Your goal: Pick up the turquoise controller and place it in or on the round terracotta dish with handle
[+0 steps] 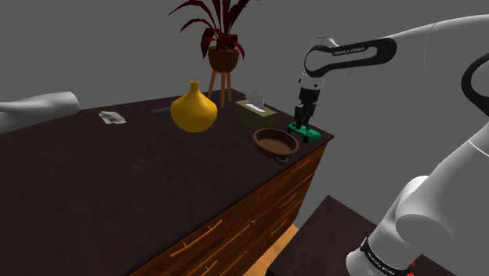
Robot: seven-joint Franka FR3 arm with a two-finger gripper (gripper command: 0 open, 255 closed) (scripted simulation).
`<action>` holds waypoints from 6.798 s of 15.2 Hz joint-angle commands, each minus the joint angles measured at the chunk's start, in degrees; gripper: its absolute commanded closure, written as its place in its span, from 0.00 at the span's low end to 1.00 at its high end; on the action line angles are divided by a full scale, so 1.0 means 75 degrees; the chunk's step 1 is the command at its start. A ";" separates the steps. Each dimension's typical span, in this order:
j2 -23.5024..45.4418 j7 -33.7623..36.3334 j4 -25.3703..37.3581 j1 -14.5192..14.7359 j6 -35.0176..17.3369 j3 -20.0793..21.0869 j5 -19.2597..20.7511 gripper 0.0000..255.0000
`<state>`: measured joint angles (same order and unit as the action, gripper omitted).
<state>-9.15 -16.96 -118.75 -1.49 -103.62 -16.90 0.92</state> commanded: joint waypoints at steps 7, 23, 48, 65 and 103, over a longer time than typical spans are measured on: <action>-0.0043 0.0017 0.0463 0.0002 0.0549 0.0012 0.0020 1.00; -0.1608 0.4783 -0.2325 -0.0289 -0.1435 0.1884 0.3346 0.00; -0.1831 0.4362 -0.1418 -0.0242 -0.0372 0.1945 0.3147 1.00; -0.1756 0.4743 0.0057 0.0124 0.1305 0.2713 0.2713 1.00; -0.2958 0.5808 -0.2632 0.0324 -0.0204 0.2649 0.2015 1.00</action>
<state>-31.39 26.59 -138.39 0.94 -105.19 2.97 16.08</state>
